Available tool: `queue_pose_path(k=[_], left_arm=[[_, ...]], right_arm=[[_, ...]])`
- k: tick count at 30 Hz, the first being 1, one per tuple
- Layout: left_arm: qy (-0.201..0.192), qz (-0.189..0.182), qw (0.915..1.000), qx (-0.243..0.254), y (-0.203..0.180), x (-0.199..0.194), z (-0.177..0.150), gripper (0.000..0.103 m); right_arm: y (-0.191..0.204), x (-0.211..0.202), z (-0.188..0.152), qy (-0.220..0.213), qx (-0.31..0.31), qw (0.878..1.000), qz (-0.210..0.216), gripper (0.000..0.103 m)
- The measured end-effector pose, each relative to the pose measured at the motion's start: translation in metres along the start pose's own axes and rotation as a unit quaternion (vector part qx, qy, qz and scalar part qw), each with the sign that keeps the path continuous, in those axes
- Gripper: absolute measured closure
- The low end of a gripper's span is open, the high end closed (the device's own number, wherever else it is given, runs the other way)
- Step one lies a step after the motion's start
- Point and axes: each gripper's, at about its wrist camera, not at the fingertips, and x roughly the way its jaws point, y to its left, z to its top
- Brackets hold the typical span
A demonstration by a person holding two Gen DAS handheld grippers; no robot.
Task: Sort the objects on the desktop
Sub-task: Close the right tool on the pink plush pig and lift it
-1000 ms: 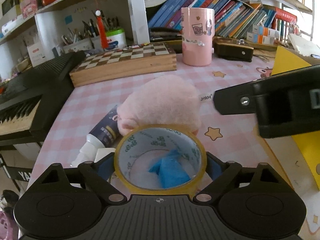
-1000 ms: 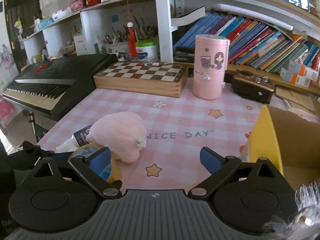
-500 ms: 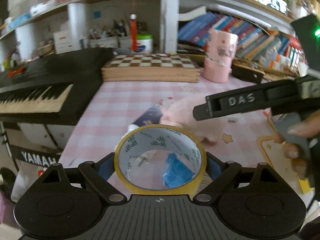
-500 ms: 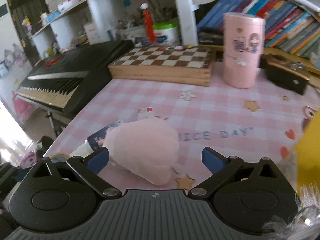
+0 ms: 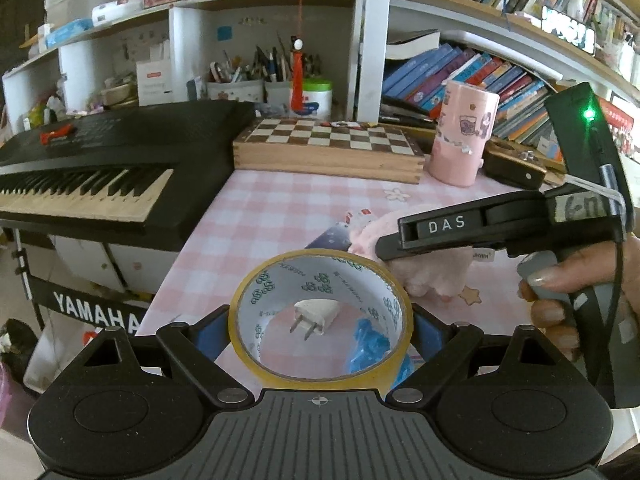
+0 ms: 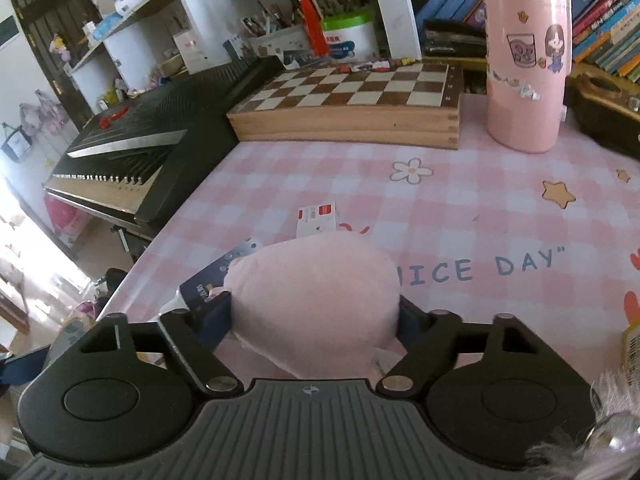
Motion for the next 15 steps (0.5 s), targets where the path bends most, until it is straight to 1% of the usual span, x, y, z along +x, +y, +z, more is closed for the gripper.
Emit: queue_pose_path(k=[2, 4, 11, 15], left_arm=[[-0.007, -0.004, 1.0, 0.003, -0.002, -0.002, 0.002, 0.011], [-0.015, -0.01, 0.9998, 0.005, -0.003, -0.004, 0.004, 0.011], [-0.04, -0.031, 0.9986, 0.011, -0.008, -0.017, 0.007, 0.011], [-0.052, -0.045, 0.9975, 0.016, -0.008, -0.027, 0.006, 0.011]], right_arm=[[0.0, -0.009, 0.0, -0.009, -0.002, 1.0, -0.001, 0.036], [0.002, -0.021, -0.001, -0.024, -0.009, 1.0, -0.015, 0.039], [0.004, -0.064, -0.01, -0.073, -0.016, 0.995, -0.058, 0.039], [0.006, -0.081, -0.02, -0.078, -0.008, 0.994, -0.076, 0.039]])
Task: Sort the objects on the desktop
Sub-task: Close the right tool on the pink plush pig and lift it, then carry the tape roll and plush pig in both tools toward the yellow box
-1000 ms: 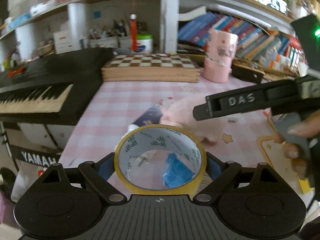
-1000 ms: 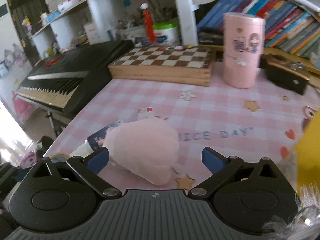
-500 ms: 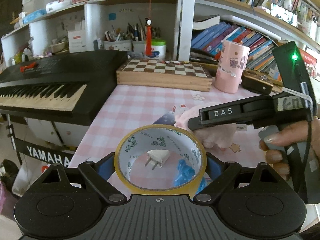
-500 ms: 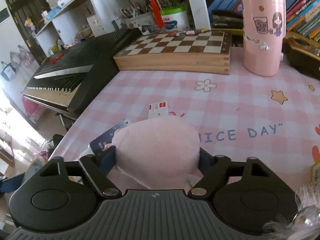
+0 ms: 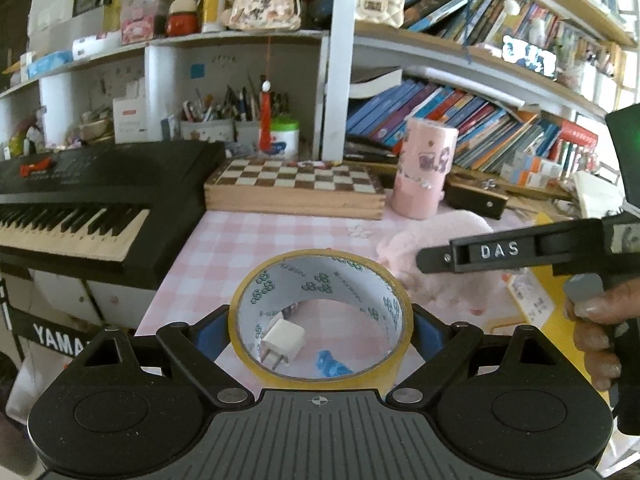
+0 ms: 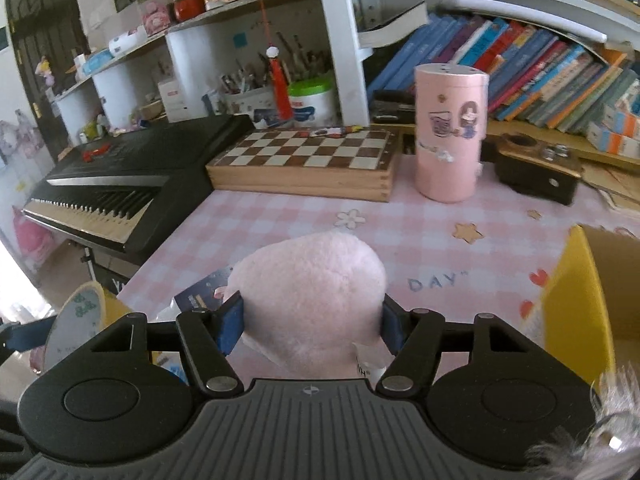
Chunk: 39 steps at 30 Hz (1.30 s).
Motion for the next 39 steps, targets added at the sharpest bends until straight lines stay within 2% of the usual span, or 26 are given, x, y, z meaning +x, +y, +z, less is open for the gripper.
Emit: queue_pose_path(k=[12, 21, 39], left_arm=[[-0.02, -0.042, 0.9984, 0.03, 0.003, -0.032, -0.009, 0.011], [-0.027, -0.065, 0.9968, 0.038, 0.011, -0.06, -0.026, 0.011], [-0.017, -0.098, 0.993, 0.063, 0.023, -0.112, -0.06, 0.011]], right_arm=[[0.022, -0.052, -0.041, -0.004, 0.014, 0.999, -0.042, 0.039], [0.047, -0.08, -0.068, -0.001, 0.018, 0.998, -0.053, 0.039], [0.087, -0.13, -0.121, 0.005, 0.036, 0.996, -0.076, 0.039]])
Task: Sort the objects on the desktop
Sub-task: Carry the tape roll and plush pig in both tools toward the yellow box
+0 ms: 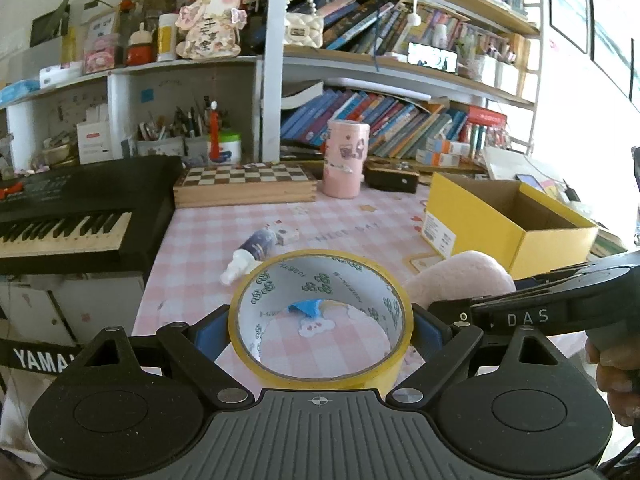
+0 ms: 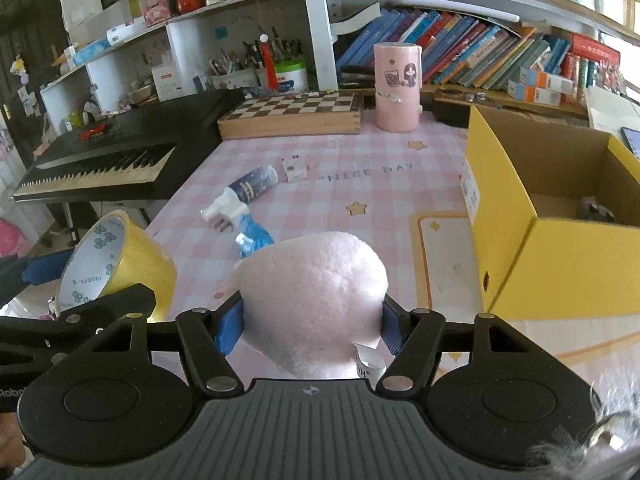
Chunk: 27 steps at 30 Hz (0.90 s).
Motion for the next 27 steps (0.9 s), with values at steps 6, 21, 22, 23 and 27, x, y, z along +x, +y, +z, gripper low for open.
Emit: queue_pose_path(k=[6, 21, 22, 23, 27], left_arm=[[0.01, -0.015, 0.9997, 0.014, -0.003, -0.015, -0.011, 0.011], [0.032, -0.06, 0.9961, 0.057, -0.028, -0.038, -0.035, 0.011], [0.033, -0.065, 0.9954, 0.062, -0.031, -0.038, -0.036, 0.011], [0.034, -0.068, 0.9948, 0.067, -0.033, -0.039, -0.036, 0.011], [0.037, -0.083, 0.9928, 0.079, -0.043, -0.041, -0.039, 0.011]], right_arm=[[0.006, -0.015, -0.022, 0.006, 0.018, 1.0, -0.01, 0.039], [0.004, -0.049, -0.078, 0.03, 0.065, 0.996, -0.05, 0.039], [0.003, -0.051, -0.081, 0.03, 0.07, 0.996, -0.053, 0.039], [0.002, -0.053, -0.083, 0.03, 0.074, 0.995, -0.056, 0.039], [-0.002, -0.061, -0.091, 0.031, 0.084, 0.994, -0.066, 0.039]])
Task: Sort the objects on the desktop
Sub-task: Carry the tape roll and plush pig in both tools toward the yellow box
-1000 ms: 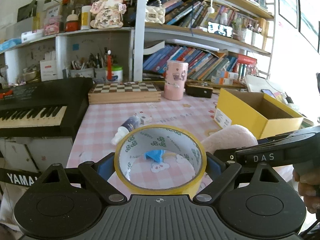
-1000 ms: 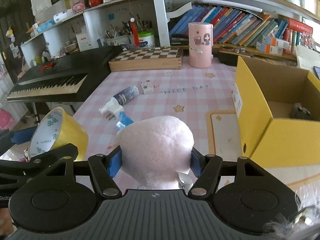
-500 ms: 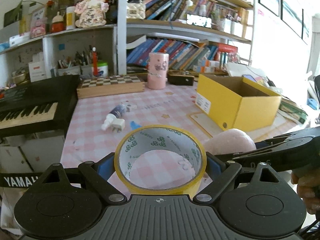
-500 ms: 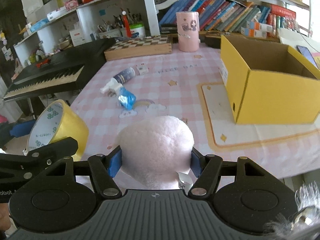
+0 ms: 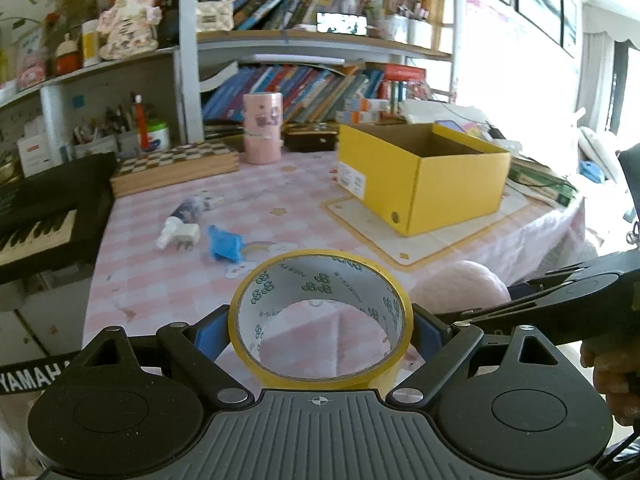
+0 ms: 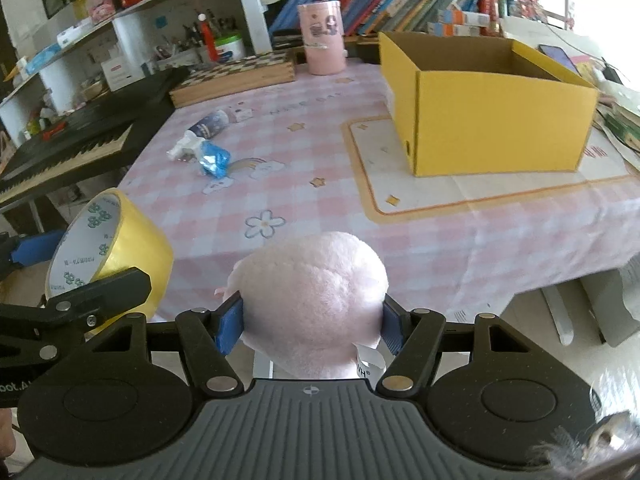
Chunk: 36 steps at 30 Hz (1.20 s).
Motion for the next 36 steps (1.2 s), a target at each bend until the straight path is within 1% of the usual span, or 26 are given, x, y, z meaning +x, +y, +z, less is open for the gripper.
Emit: queue_pose_path(k=[5, 15, 26, 31, 36], left_arm=[[-0.004, -0.012, 0.9999, 0.012, -0.013, 0.0, 0.0, 0.011], [-0.003, -0.057, 0.9974, 0.046, -0.043, 0.013, 0.006, 0.011], [-0.001, -0.105, 0.9907, 0.086, -0.08, 0.03, 0.018, 0.011], [0.001, -0.117, 0.9887, 0.093, -0.093, 0.038, 0.022, 0.011], [0.001, -0.121, 0.9883, 0.093, -0.101, 0.045, 0.027, 0.011]], right_arm=[[-0.01, -0.01, -0.01, 0.0, 0.01, 1.0, -0.013, 0.039], [-0.039, -0.03, -0.025, -0.013, 0.055, 0.997, -0.049, 0.039], [-0.076, -0.051, -0.035, -0.027, 0.102, 0.991, -0.088, 0.039], [-0.089, -0.056, -0.035, -0.029, 0.109, 0.989, -0.098, 0.039], [-0.101, -0.056, -0.031, -0.028, 0.109, 0.988, -0.102, 0.039]])
